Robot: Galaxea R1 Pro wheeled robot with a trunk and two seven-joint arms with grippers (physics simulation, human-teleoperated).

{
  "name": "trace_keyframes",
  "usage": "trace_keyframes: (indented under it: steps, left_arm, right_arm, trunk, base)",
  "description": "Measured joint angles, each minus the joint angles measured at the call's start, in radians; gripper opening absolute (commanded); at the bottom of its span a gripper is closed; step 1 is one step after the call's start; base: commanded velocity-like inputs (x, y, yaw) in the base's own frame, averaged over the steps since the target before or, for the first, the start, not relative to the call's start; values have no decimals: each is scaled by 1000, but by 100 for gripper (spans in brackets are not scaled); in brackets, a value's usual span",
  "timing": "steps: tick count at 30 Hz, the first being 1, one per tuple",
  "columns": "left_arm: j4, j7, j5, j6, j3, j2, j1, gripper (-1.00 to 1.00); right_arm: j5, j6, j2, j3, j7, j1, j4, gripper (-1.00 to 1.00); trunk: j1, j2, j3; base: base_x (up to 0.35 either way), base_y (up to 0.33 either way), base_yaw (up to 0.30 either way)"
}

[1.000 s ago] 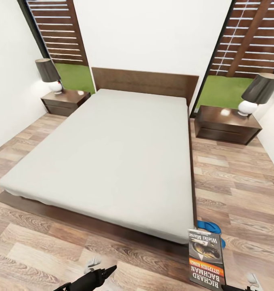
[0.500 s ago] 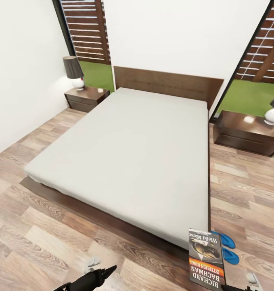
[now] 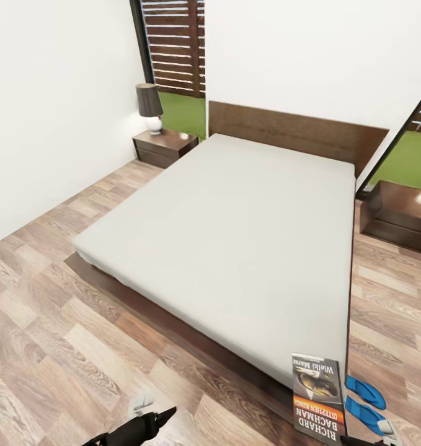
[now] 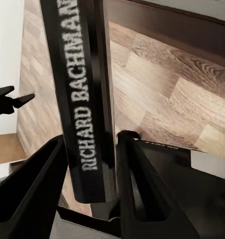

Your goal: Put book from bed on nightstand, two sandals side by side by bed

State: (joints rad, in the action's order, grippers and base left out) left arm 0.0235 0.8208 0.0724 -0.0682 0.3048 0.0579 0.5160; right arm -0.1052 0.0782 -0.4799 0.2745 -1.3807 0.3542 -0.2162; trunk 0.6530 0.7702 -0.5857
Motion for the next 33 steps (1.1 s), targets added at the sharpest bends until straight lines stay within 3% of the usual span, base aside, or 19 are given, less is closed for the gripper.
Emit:
trace_keyframes:
  steps: [7, 11, 16, 22, 33]
  left_arm:
    - [0, -141, 0, -45, -3, 32, -42, 100]
    - [0, -166, -1, -105, -4, 33, -56, 100]
    - [0, -185, -1, -124, -5, 32, -60, 100]
    - [0, -282, -5, -128, -10, 30, -61, 100]
    - [0, -306, -6, -128, -11, 18, -61, 100]
  right_arm:
    - [2, 0, 4, 0, 60, 0, 0, -100]
    - [2, 0, 18, -1, 84, 0, 5, -100]
    - [2, 0, 29, 0, 93, 0, 6, -100]
    - [2, 0, 31, 0, 95, 0, 6, -100]
    - [1, 0, 31, 1, 94, 0, 6, -100]
  trunk:
    - [0, 0, 0]
    - [0, 0, 0]
    - [0, 0, 0]
    - [0, 0, 0]
    - [0, 0, -1]
  base:
    - [0, 0, 292]
    - [0, 0, 292]
    - [0, 0, 292]
    - [0, 0, 292]
    - [0, 0, 263]
